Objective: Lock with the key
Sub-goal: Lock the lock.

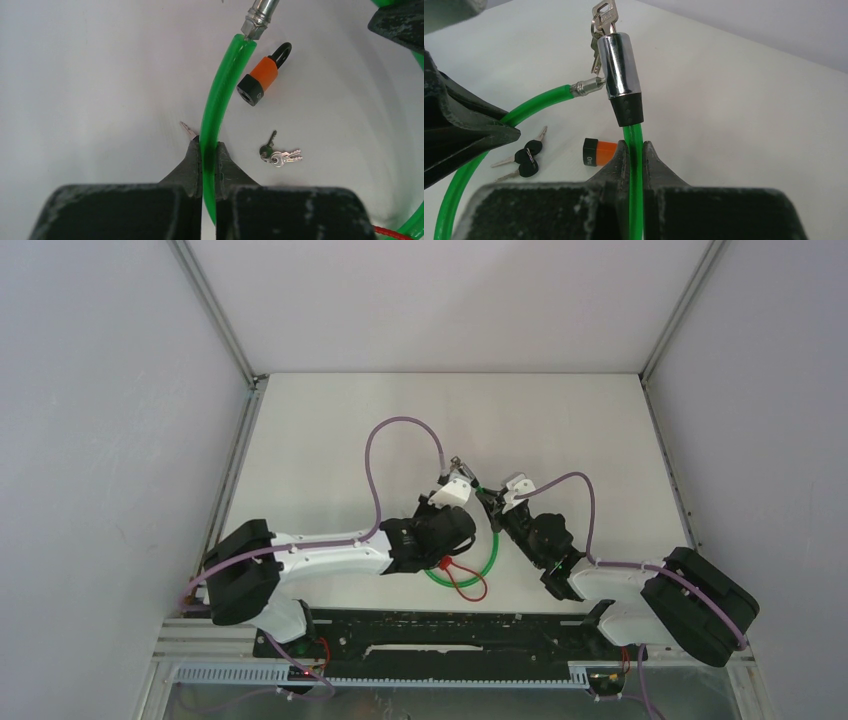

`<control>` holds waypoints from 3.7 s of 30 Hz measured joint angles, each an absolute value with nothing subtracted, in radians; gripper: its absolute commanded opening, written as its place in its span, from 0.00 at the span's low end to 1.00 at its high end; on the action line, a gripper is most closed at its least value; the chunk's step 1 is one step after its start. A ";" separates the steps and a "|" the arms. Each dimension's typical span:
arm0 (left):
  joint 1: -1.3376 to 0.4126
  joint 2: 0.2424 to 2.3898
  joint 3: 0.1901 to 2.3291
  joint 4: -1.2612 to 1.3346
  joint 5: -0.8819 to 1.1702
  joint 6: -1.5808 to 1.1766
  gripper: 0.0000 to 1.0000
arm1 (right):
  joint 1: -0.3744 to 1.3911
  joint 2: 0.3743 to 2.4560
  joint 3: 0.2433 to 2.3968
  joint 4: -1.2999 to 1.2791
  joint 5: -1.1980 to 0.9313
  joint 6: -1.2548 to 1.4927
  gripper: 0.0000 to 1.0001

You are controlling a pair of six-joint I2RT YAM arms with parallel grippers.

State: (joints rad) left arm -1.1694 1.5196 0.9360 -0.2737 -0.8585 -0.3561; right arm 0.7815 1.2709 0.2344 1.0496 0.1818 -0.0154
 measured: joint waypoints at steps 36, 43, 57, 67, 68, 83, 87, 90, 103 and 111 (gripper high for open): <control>-1.178 1.517 0.958 -0.323 -0.857 -0.353 0.00 | 0.796 1.306 0.265 1.038 0.207 -0.044 0.00; -1.178 1.495 0.972 -0.350 -0.869 -0.339 0.00 | 0.806 1.309 0.274 1.031 0.210 -0.063 0.00; -1.180 1.491 0.988 -0.363 -0.873 -0.329 0.00 | 0.817 1.311 0.280 1.031 0.211 -0.087 0.00; -1.174 1.491 0.995 -0.368 -0.881 -0.313 0.00 | 0.848 1.327 0.293 1.035 0.244 -0.152 0.00; -1.172 1.491 0.995 -0.369 -0.881 -0.313 0.00 | 0.855 1.329 0.295 1.035 0.249 -0.163 0.00; -1.143 1.480 0.995 -0.373 -0.871 -0.287 0.00 | 0.912 1.382 0.305 1.102 0.320 -0.275 0.00; -1.138 1.444 0.995 -0.370 -0.857 -0.278 0.00 | 0.915 1.388 0.310 1.121 0.329 -0.285 0.00; -1.127 1.418 0.994 -0.364 -0.843 -0.270 0.00 | 0.915 1.388 0.317 1.136 0.328 -0.290 0.00; -1.089 1.370 0.976 -0.338 -0.750 -0.228 0.00 | 0.926 1.397 0.321 1.161 0.330 -0.336 0.00; -1.081 1.354 0.976 -0.327 -0.740 -0.207 0.00 | 0.926 1.414 0.341 1.159 0.334 -0.352 0.00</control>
